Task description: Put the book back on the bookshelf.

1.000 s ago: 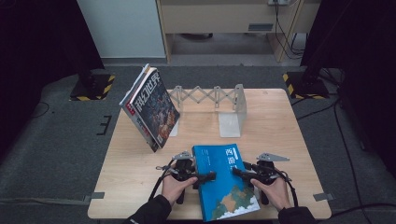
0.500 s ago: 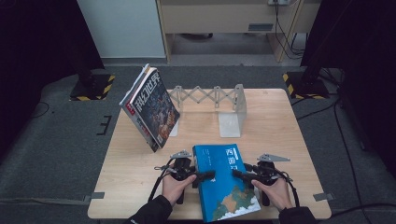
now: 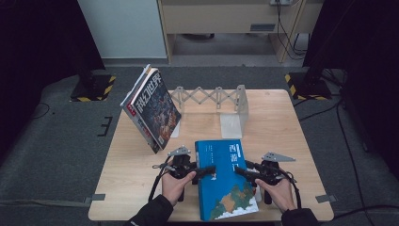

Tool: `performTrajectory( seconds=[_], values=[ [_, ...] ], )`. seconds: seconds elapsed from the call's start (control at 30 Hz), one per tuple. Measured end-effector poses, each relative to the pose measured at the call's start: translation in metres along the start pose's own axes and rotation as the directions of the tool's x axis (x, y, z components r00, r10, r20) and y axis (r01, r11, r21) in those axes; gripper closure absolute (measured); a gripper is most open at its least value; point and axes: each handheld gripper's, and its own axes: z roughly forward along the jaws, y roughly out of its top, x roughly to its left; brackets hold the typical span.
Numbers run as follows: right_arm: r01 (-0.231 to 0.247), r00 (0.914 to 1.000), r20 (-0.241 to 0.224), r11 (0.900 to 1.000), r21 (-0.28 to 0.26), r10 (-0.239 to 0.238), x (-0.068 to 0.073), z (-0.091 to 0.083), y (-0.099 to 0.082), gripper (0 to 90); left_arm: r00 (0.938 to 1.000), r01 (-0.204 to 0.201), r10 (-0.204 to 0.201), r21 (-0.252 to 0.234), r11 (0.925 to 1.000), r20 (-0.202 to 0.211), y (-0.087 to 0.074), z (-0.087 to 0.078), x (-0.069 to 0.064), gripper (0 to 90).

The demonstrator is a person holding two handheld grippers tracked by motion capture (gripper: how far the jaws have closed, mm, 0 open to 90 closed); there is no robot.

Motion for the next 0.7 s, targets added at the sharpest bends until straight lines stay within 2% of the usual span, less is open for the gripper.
performTrajectory(
  seconds=[0.13, 0.2, 0.23, 0.3, 0.43, 0.7],
  values=[
    [0.001, 1.0, -0.006, 1.0, 0.0, -0.001, -0.0018, 0.0009, -0.0013, 39.6, 1.0, 0.002, -0.002, 0.0, 1.0, -0.002, -0.0004, 0.0006, -0.0002, 51.6],
    [-0.028, 0.9993, -0.022, 0.9991, 0.031, 0.029, -0.0022, 0.0039, -0.0042, 31.1, 1.0, 0.006, -0.006, 0.001, 1.0, 0.0, -0.0007, 0.0004, 0.0003, 51.7],
    [-0.04, 0.9988, -0.028, 0.9987, 0.031, 0.041, -0.0021, 0.0052, -0.0062, 31.0, 1.0, 0.007, -0.007, 0.002, 1.0, -0.001, -0.0007, 0.0004, 0.0003, 51.7],
    [-0.05, 0.9979, -0.039, 0.998, 0.039, 0.052, -0.001, 0.0058, -0.0067, 32.5, 0.9999, 0.011, -0.011, 0.002, 0.9999, -0.001, -0.0006, 0.0004, 0.0003, 51.8],
    [-0.058, 0.9978, -0.031, 0.9975, 0.04, 0.059, -0.0009, 0.0047, -0.0052, 35.6, 0.9999, 0.014, -0.014, 0.001, 0.9999, -0.003, -0.0005, 0.0003, -0.0002, 51.7],
    [-0.036, 0.9993, -0.01, 0.9991, 0.021, 0.037, 0.0016, 0.0003, -0.0004, 40.4, 0.9999, 0.002, -0.003, -0.032, 0.9995, -0.013, 0.0021, 0.0014, -0.0046, 52.5]
  ],
)
